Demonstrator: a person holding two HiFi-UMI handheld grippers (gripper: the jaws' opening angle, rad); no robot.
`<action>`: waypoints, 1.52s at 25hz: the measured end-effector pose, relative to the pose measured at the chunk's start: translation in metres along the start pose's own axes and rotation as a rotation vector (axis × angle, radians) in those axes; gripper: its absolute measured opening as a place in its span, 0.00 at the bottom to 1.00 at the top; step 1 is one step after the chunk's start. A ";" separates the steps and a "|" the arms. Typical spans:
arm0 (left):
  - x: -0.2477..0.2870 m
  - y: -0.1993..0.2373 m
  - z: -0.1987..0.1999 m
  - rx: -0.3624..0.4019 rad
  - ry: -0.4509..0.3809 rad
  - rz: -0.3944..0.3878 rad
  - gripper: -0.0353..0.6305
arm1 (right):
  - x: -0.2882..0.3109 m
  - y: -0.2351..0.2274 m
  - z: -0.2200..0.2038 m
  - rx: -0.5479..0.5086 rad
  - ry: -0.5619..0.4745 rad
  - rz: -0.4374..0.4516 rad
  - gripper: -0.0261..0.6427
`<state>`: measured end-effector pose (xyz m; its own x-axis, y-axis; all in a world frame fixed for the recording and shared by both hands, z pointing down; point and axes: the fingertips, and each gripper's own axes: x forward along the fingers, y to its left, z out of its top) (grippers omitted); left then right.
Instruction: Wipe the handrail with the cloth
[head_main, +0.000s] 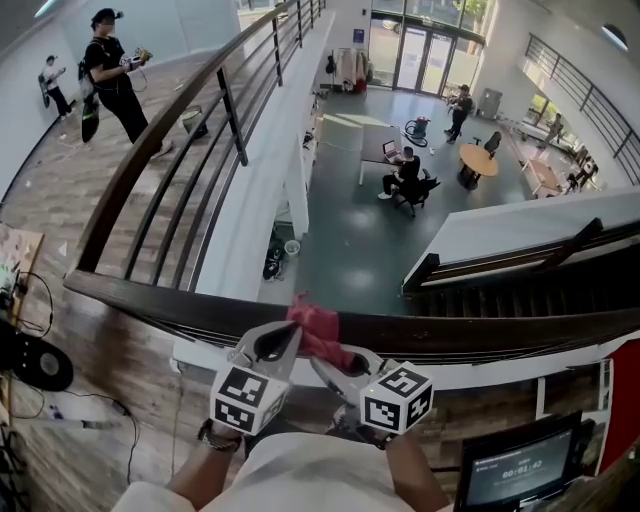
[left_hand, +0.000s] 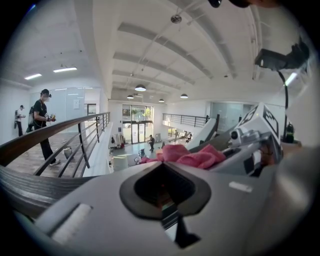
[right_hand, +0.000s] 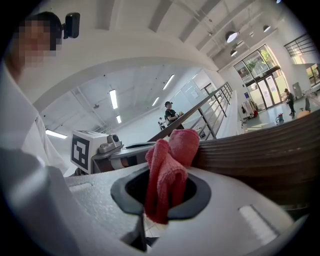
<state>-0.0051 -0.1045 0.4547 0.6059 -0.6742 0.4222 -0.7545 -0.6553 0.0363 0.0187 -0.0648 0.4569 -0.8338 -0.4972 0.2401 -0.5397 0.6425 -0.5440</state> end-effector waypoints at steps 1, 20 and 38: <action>0.000 -0.003 -0.001 0.006 0.006 -0.004 0.06 | -0.002 0.000 0.000 0.000 0.000 0.000 0.13; 0.015 -0.035 0.011 0.054 0.006 0.005 0.06 | -0.035 -0.012 0.002 0.016 -0.013 0.010 0.13; 0.037 -0.060 0.009 0.106 0.009 -0.023 0.06 | -0.057 -0.038 -0.006 0.015 -0.019 -0.051 0.13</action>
<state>0.0646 -0.0932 0.4596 0.6201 -0.6559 0.4304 -0.7091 -0.7033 -0.0500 0.0859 -0.0576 0.4683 -0.8028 -0.5400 0.2529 -0.5797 0.6073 -0.5433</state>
